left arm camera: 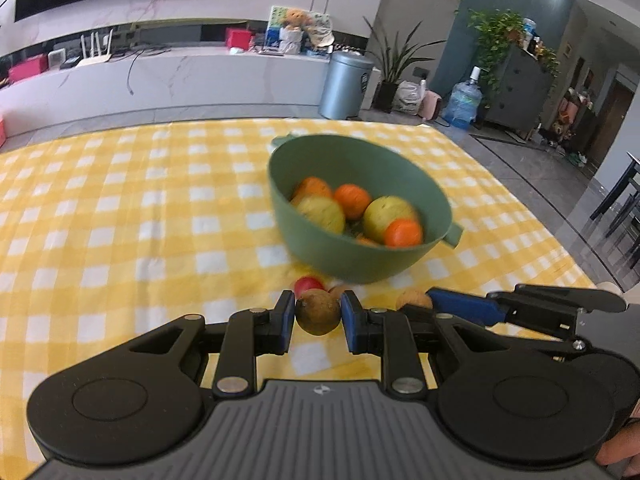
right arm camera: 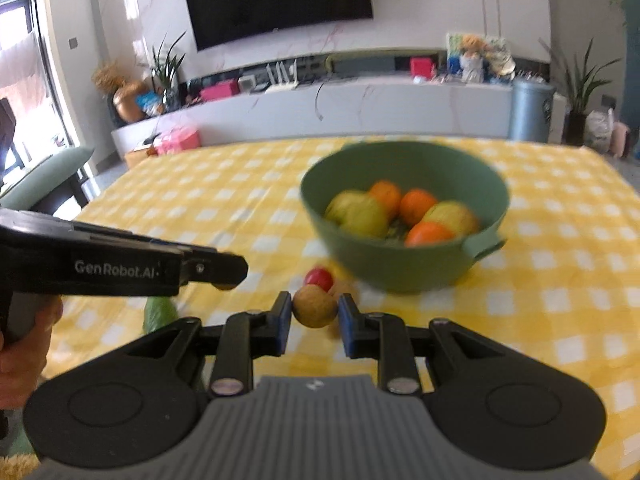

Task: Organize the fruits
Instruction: 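Carry both brown fruits into the green colander and open both tools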

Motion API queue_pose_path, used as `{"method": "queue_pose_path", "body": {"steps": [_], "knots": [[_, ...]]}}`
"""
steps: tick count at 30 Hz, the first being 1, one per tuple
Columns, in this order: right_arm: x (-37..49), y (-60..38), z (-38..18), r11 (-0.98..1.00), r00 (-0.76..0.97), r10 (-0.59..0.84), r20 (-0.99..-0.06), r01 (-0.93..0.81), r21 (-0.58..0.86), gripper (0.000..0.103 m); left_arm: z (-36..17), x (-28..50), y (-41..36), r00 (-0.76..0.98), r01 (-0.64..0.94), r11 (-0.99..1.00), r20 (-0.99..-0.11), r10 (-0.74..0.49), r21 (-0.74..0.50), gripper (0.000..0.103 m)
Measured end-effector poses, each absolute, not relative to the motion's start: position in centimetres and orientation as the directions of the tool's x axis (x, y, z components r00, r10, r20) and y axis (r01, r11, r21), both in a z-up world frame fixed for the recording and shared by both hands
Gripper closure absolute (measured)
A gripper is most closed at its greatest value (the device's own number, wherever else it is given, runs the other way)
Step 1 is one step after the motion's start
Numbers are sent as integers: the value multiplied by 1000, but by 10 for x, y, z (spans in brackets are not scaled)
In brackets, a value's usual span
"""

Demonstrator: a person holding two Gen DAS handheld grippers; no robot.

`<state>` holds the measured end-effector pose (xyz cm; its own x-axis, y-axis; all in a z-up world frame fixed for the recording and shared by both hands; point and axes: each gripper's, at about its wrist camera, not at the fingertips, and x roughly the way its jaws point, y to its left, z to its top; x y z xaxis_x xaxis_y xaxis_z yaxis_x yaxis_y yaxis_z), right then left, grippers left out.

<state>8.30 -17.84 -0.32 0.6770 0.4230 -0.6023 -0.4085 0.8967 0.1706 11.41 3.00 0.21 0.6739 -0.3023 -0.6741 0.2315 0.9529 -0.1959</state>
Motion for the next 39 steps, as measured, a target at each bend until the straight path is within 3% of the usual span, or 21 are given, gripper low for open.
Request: {"method": "queue_pose_path", "body": {"steps": [11, 26, 39], "knots": [[120, -196, 26, 918, 743, 351, -570, -393, 53, 82, 18, 157, 2, 656, 281, 937, -671, -346, -208, 76], [186, -201, 3, 912, 667, 307, -679, -410, 9, 82, -8, 207, -13, 585, 270, 938, -736, -341, -219, 76], [195, -191, 0, 883, 659, 325, -679, -469, -33, 82, -21, 226, -5, 559, 211, 938, -754, -345, -273, 76]]}}
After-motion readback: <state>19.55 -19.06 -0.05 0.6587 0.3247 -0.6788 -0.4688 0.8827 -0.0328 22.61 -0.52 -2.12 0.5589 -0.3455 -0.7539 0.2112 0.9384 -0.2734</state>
